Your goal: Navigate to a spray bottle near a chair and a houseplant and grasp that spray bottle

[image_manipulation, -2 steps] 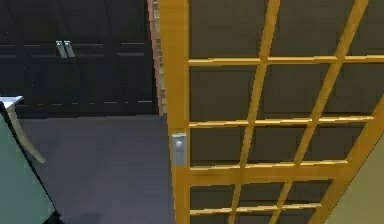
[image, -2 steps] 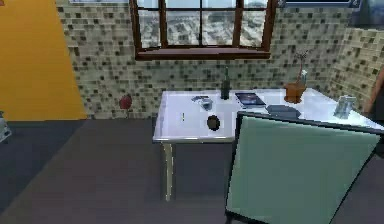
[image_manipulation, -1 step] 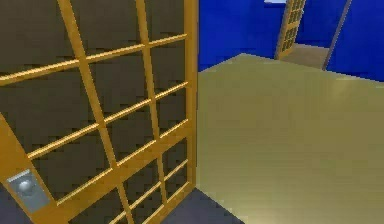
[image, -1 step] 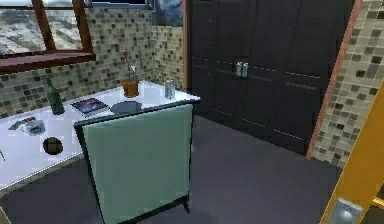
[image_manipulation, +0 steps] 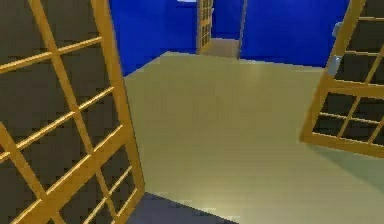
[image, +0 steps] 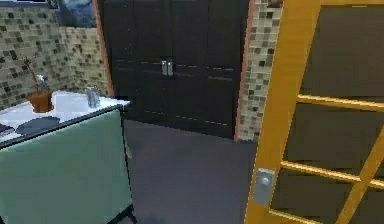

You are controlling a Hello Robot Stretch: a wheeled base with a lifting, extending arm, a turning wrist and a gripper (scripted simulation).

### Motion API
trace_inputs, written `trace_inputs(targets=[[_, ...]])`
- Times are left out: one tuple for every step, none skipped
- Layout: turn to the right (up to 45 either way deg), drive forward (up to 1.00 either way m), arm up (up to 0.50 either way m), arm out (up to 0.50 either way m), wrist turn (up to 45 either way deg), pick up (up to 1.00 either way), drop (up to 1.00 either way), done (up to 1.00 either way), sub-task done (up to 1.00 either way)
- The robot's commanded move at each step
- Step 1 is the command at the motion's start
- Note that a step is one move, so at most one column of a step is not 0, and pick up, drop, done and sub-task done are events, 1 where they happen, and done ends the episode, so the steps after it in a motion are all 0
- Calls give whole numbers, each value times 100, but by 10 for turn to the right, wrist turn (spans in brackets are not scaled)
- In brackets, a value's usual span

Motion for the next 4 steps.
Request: trace_inputs(targets=[[0, 90, 0, 0, 0, 0, 0, 0, 0], [240, 0, 0, 0, 0, 0, 0, 0, 0], [0, 5, 0, 0, 0, 0, 0, 0, 0], [-450, 0, 0, 0, 0, 0, 0, 0, 0]])
